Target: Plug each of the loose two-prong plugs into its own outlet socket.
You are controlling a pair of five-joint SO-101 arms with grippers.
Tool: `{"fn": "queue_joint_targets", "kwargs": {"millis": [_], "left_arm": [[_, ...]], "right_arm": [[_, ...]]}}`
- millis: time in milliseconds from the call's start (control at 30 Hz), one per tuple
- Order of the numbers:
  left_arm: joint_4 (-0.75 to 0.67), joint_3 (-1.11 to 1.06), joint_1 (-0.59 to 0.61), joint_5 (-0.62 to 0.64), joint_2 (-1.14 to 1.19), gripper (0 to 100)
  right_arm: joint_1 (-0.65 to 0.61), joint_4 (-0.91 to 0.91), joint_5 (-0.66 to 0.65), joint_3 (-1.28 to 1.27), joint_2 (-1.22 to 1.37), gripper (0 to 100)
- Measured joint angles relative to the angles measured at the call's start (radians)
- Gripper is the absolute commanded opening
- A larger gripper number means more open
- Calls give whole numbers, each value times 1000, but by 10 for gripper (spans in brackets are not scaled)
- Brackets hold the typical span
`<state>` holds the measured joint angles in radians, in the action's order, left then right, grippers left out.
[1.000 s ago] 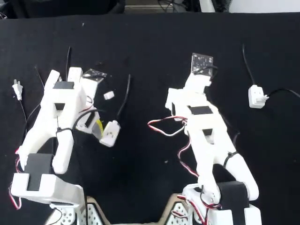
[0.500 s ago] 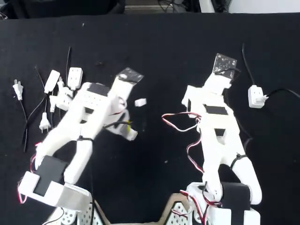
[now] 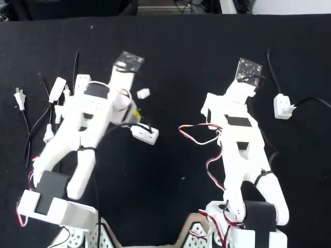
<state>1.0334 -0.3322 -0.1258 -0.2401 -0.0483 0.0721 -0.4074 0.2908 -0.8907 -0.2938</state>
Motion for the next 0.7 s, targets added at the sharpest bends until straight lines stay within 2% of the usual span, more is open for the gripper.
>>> {"fn": "queue_joint_targets", "kwargs": {"millis": [167, 233, 333, 533, 700], "left_arm": [[-172, -17, 95, 6, 29, 266], [-249, -52, 124, 54, 72, 266], [-288, -64, 158, 163, 129, 266], [-275, -81, 201, 324, 161, 266], [-140, -84, 212, 374, 161, 266]], "right_arm": [[0, 0, 0, 0, 0, 230], [0, 0, 0, 0, 0, 230], [0, 0, 0, 0, 0, 230], [0, 0, 0, 0, 0, 230], [0, 0, 0, 0, 0, 230]]}}
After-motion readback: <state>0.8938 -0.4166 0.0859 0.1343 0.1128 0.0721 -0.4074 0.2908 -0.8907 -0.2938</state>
